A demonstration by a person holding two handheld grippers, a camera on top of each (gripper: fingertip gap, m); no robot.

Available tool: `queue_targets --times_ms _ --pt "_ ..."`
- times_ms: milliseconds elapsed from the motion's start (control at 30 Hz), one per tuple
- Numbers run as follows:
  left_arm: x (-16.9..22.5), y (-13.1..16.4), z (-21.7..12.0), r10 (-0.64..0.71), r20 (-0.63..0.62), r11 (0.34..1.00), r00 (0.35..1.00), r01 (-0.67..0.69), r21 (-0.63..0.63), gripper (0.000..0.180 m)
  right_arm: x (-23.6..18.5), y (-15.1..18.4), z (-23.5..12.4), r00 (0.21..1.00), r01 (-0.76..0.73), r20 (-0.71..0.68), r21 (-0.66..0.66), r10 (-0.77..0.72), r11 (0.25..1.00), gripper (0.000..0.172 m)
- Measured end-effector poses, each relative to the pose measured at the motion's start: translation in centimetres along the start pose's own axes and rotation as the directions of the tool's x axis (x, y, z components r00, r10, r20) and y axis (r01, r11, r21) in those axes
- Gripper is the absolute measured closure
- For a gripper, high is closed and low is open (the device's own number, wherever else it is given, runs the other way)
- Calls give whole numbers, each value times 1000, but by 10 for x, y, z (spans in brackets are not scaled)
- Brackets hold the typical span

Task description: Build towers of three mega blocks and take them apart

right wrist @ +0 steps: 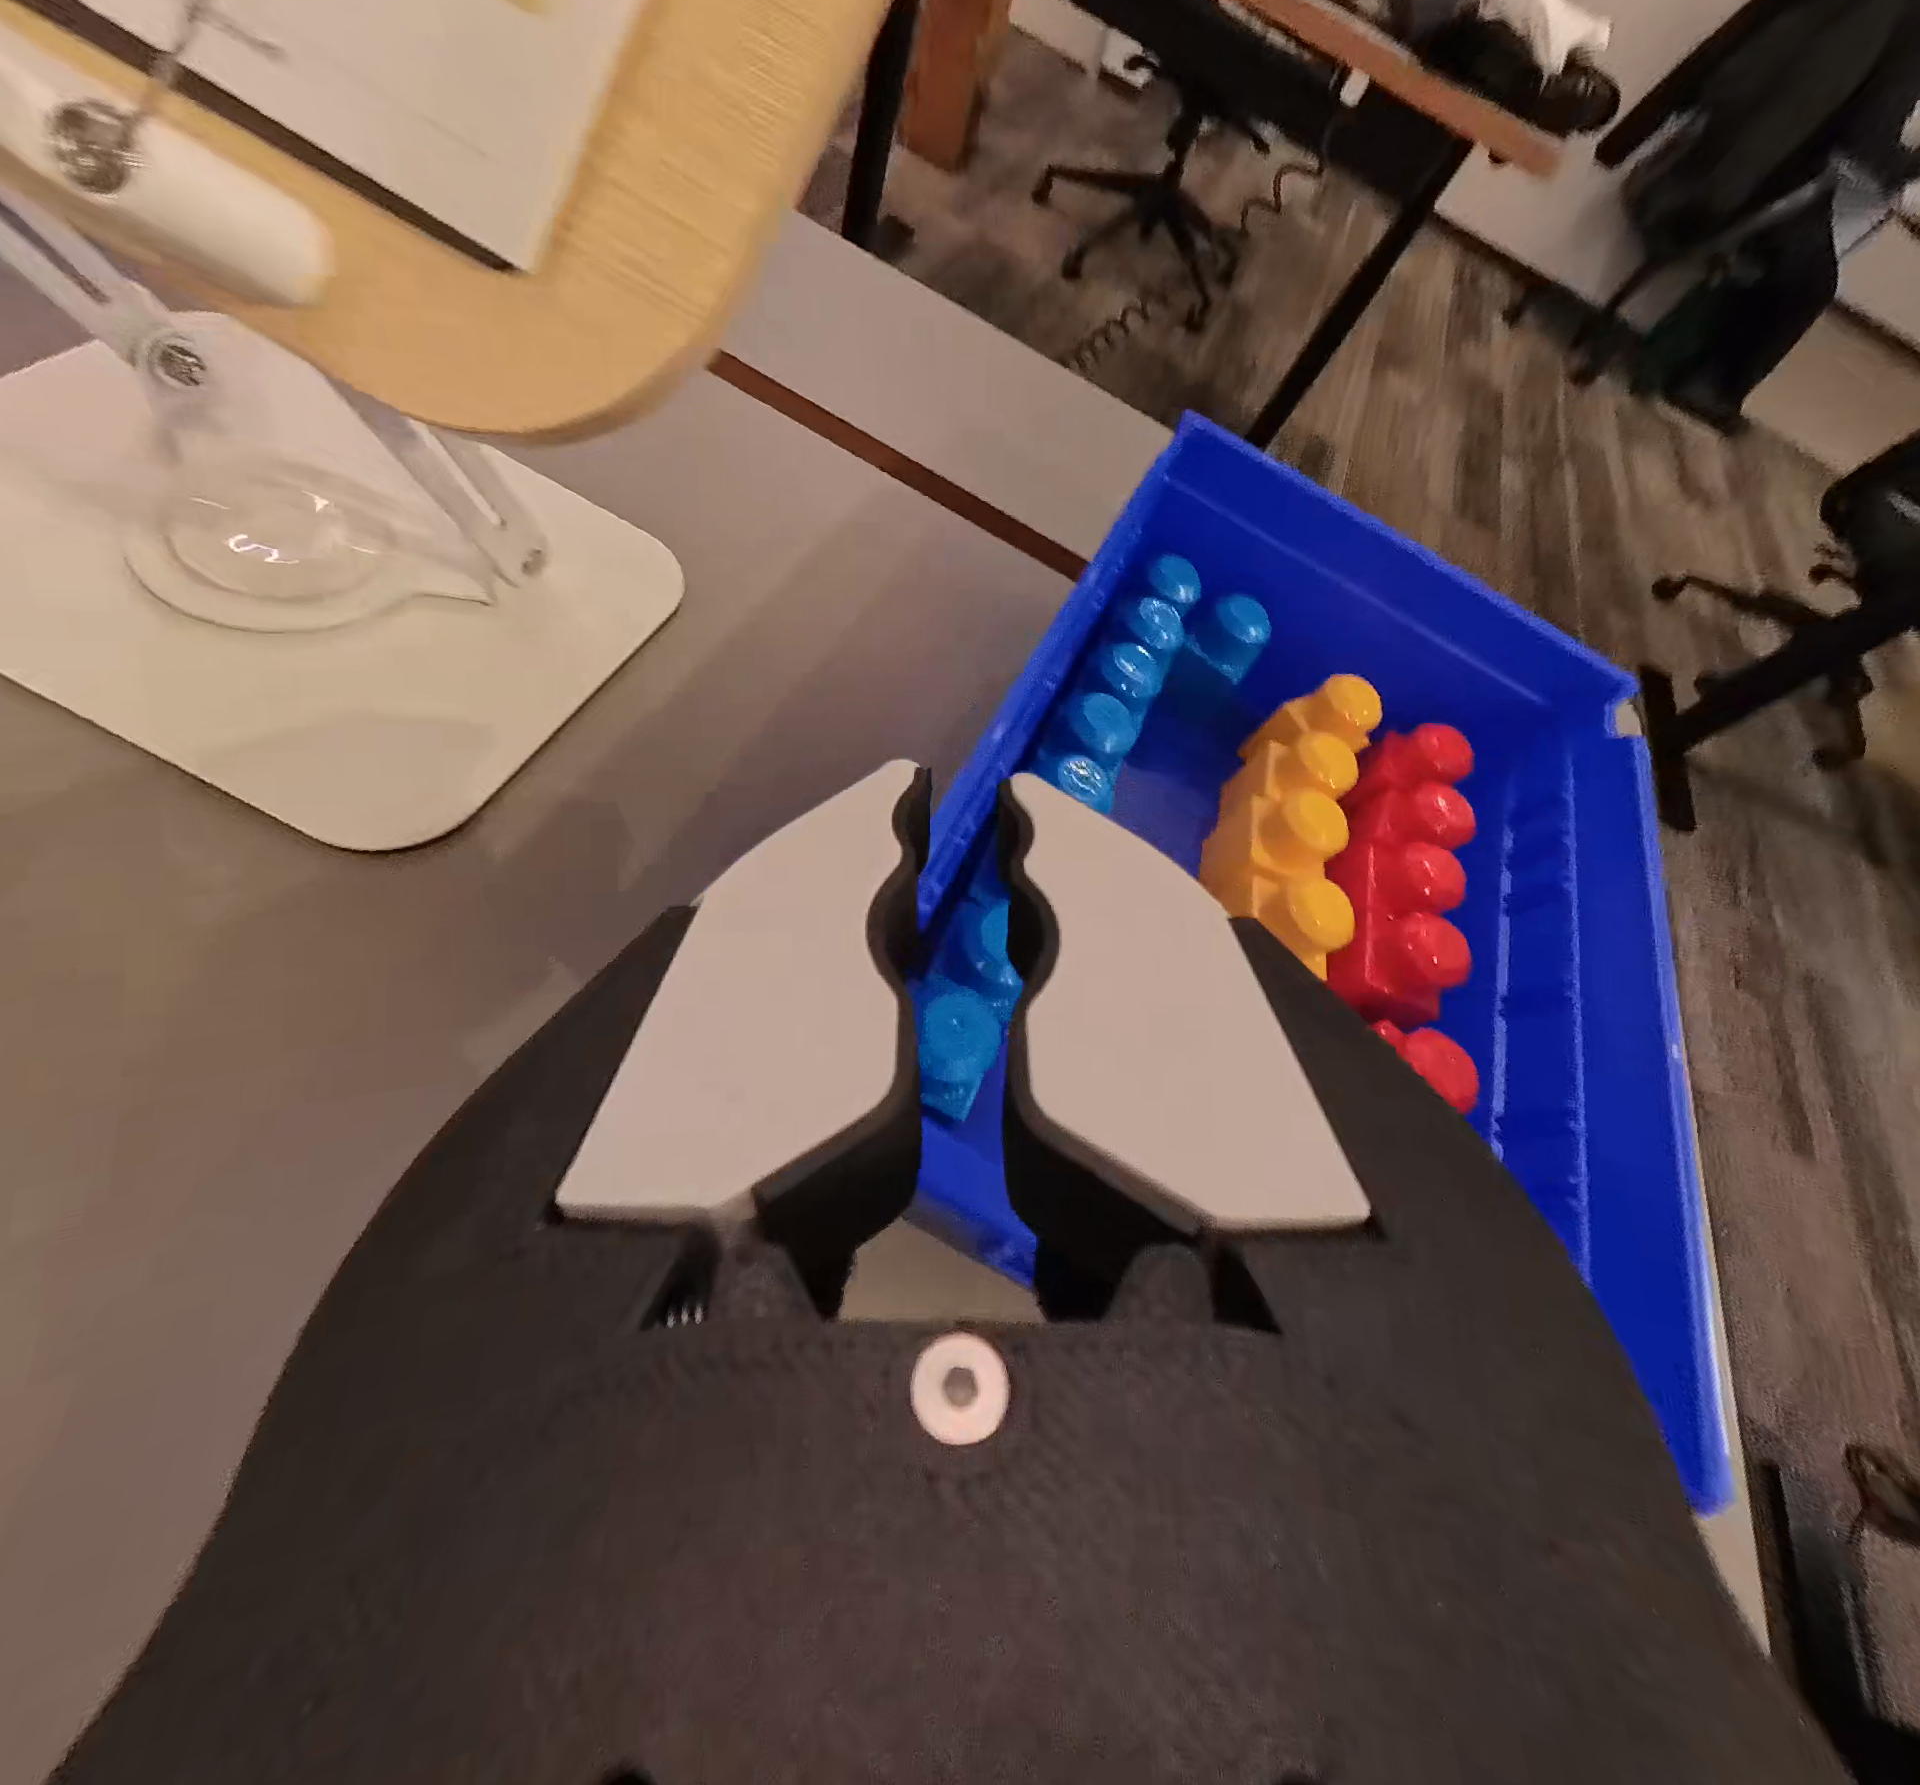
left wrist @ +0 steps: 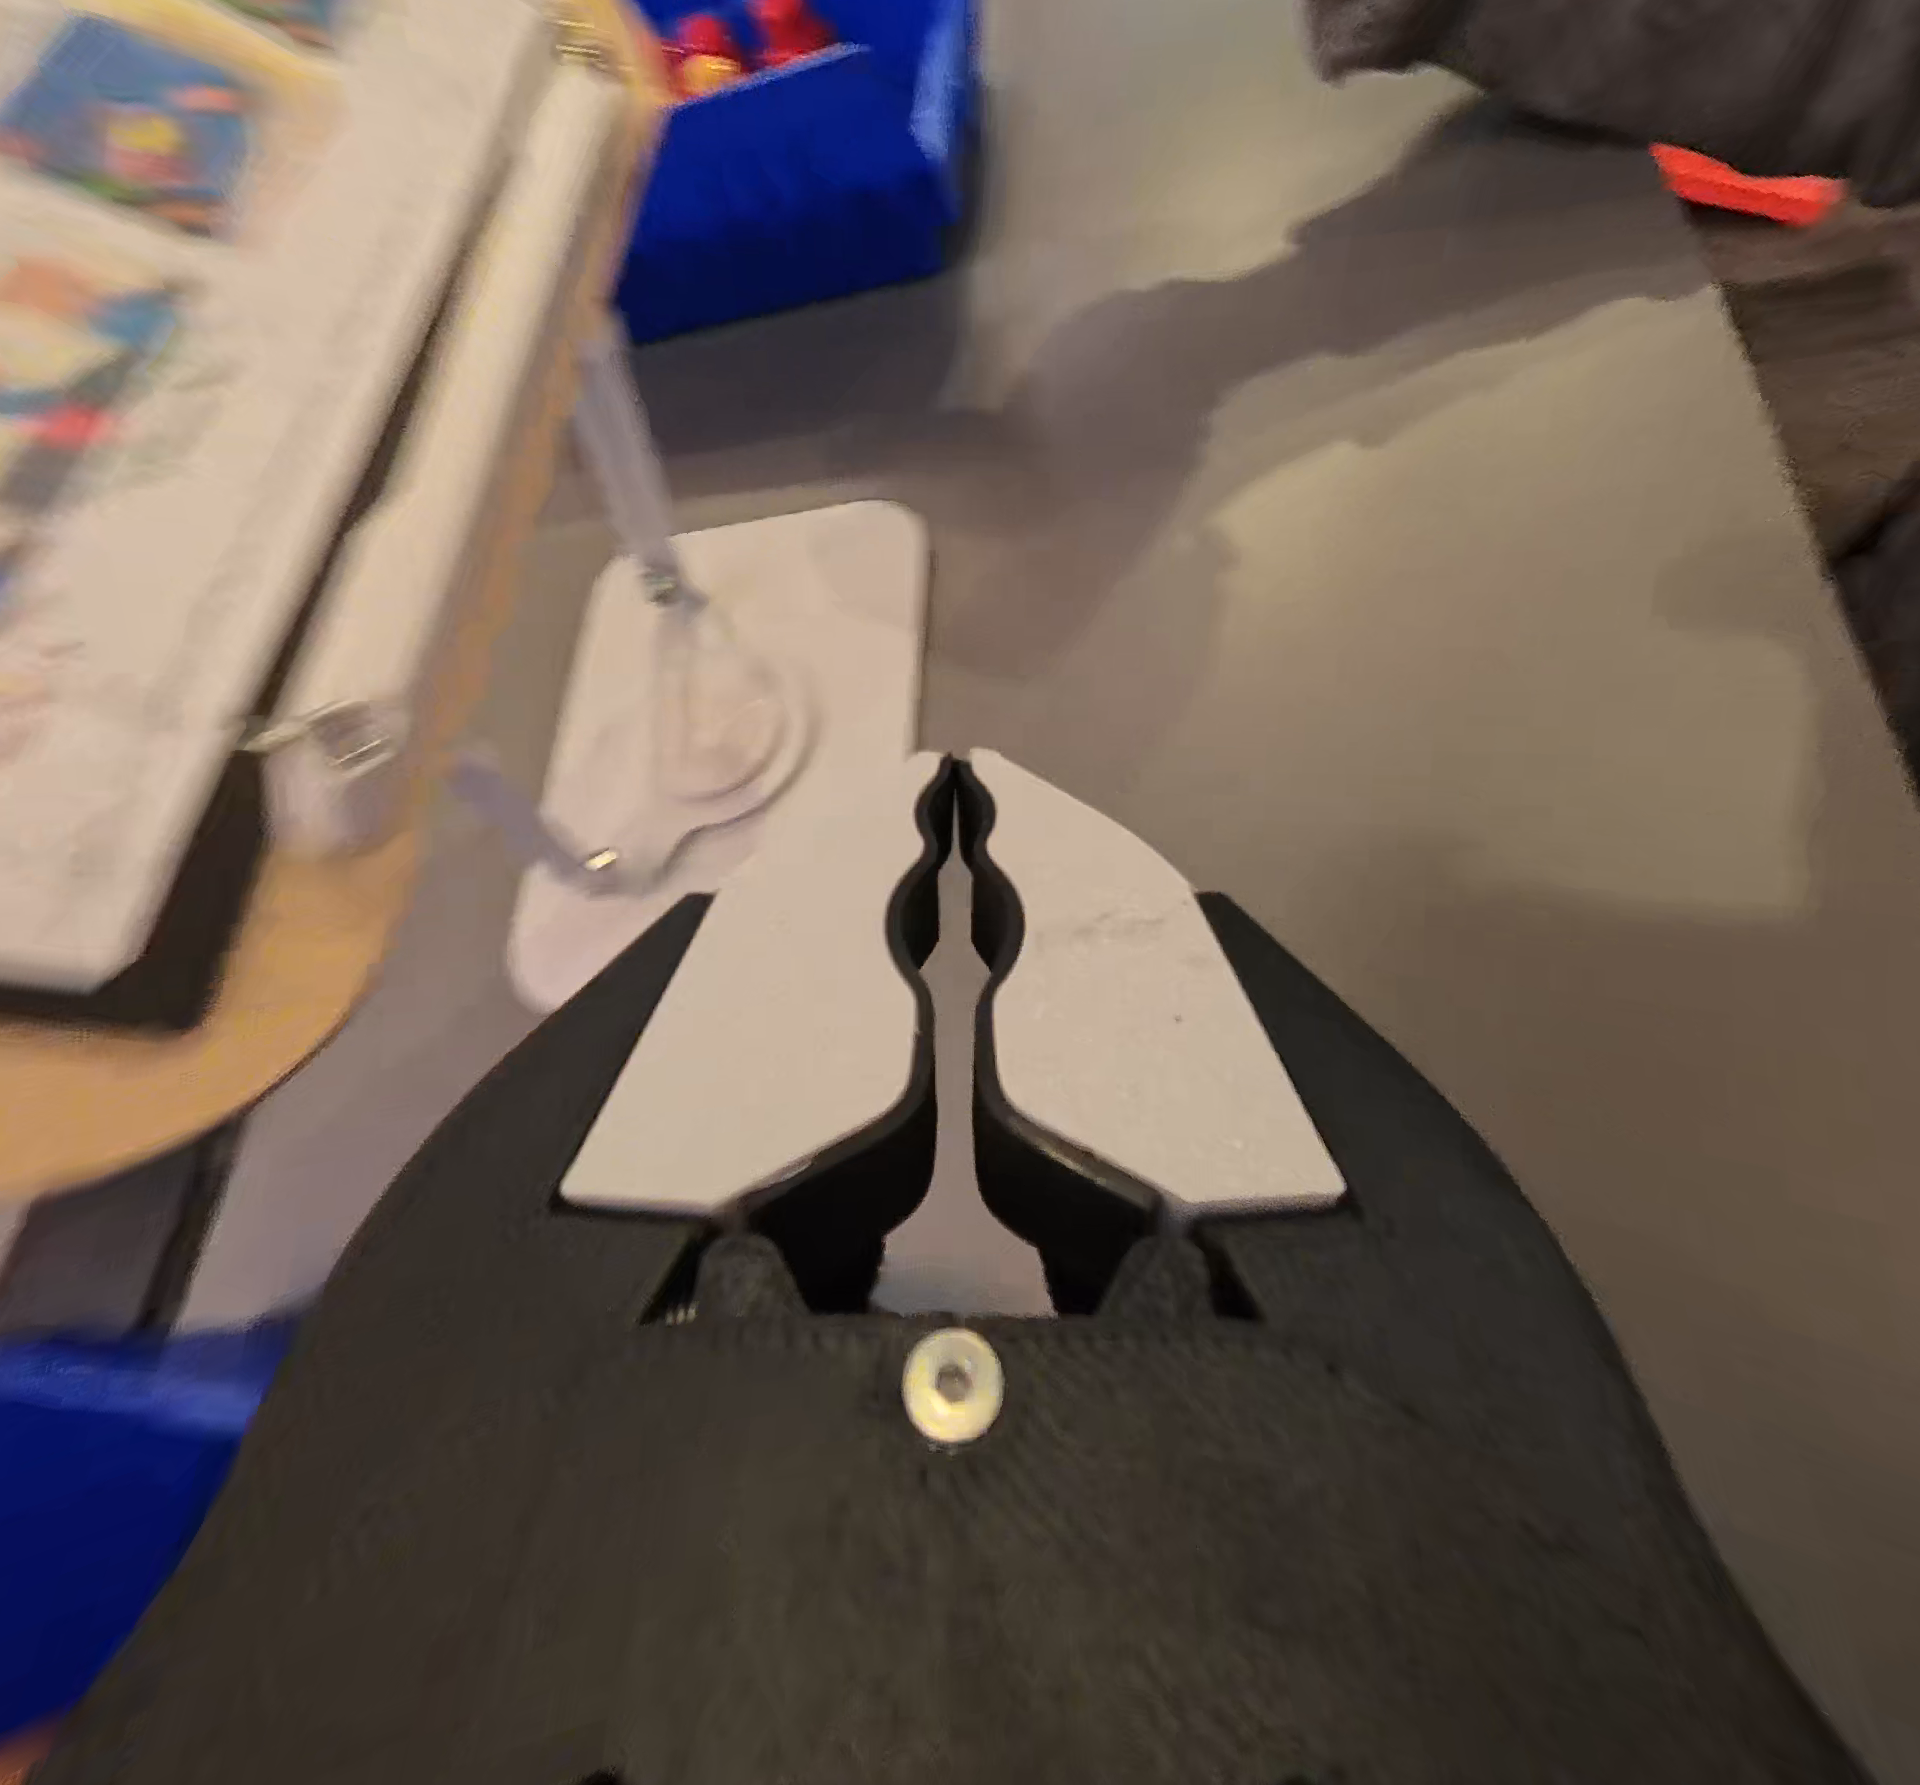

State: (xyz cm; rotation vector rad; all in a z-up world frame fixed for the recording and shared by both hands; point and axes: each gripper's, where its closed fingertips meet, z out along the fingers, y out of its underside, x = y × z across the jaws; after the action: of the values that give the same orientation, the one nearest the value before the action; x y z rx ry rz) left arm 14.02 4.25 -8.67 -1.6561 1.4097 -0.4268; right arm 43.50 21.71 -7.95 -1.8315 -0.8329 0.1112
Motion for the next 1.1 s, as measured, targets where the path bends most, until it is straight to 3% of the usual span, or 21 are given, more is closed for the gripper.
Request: queue_targets --times_ms 67,200,333,500,667,833,1000,1100 --pt "-31 7 -30 -43 150 999 988 41 17 173 -10 -1 3 999 39 13 8 -39 999 160" --pt "-91 34 -93 -51 425 997 904 71 -32 157 -18 -5 3 997 62 38 55 -64 997 163" --pt "-146 78 -132 9 494 970 869 112 -216 139 -21 0 7 996 58 63 57 -62 997 163" --pt "-202 137 -147 91 430 871 898 138 -472 122 -24 5 11 994 69 80 56 -74 996 163" --pt "-234 173 -138 97 318 795 943 119 -595 114 -26 11 17 991 86 96 39 -89 996 163" --pt "-248 209 -130 72 234 696 969 119 -708 110 -30 12 19 988 111 101 36 -114 993 164" --pt "-256 227 -122 27 199 646 980 135 -752 108 -32 14 21 987 115 112 27 -118 993 164" --pt "-254 241 -123 13 175 584 984 135 -800 120 -32 16 22 986 118 115 20 -119 993 164"
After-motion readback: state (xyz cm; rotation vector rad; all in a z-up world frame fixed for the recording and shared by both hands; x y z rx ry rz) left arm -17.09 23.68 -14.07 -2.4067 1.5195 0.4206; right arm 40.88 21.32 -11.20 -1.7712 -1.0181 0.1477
